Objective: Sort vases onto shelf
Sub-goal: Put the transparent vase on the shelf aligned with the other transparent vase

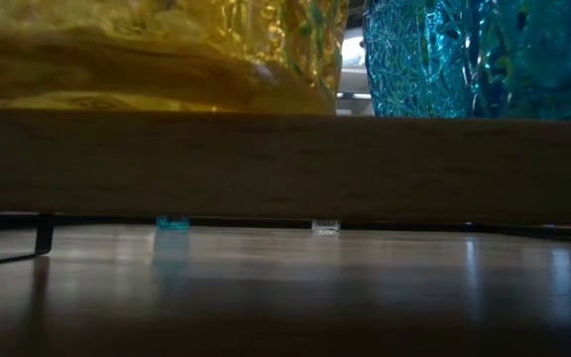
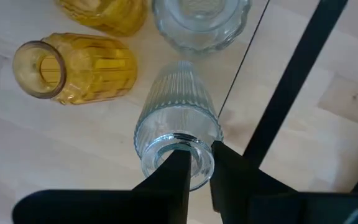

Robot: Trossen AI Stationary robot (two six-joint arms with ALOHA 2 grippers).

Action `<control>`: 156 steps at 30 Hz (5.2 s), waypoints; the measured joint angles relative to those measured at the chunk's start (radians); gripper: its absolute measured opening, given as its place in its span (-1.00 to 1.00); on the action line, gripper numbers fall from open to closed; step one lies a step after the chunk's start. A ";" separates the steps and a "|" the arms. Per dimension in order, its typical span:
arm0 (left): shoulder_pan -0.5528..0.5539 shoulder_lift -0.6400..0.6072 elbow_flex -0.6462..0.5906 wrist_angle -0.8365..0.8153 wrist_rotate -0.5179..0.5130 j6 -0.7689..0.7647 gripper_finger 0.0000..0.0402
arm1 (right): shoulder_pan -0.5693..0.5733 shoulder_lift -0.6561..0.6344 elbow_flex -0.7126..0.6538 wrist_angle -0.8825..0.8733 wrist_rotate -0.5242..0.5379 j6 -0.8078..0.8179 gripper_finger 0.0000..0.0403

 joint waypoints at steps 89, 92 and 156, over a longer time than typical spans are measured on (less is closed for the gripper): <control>-0.012 -0.001 -0.046 0.064 -0.093 -0.123 -0.25 | 0.000 0.000 0.000 0.001 -0.017 0.008 -0.33; -0.027 -0.001 -0.046 0.080 -0.087 -0.123 -0.25 | 0.000 0.000 -0.001 0.001 -0.017 0.008 -0.33; -0.072 -0.011 -0.027 0.117 -0.154 -0.158 -0.25 | 0.000 0.000 -0.001 0.001 -0.051 0.030 -0.33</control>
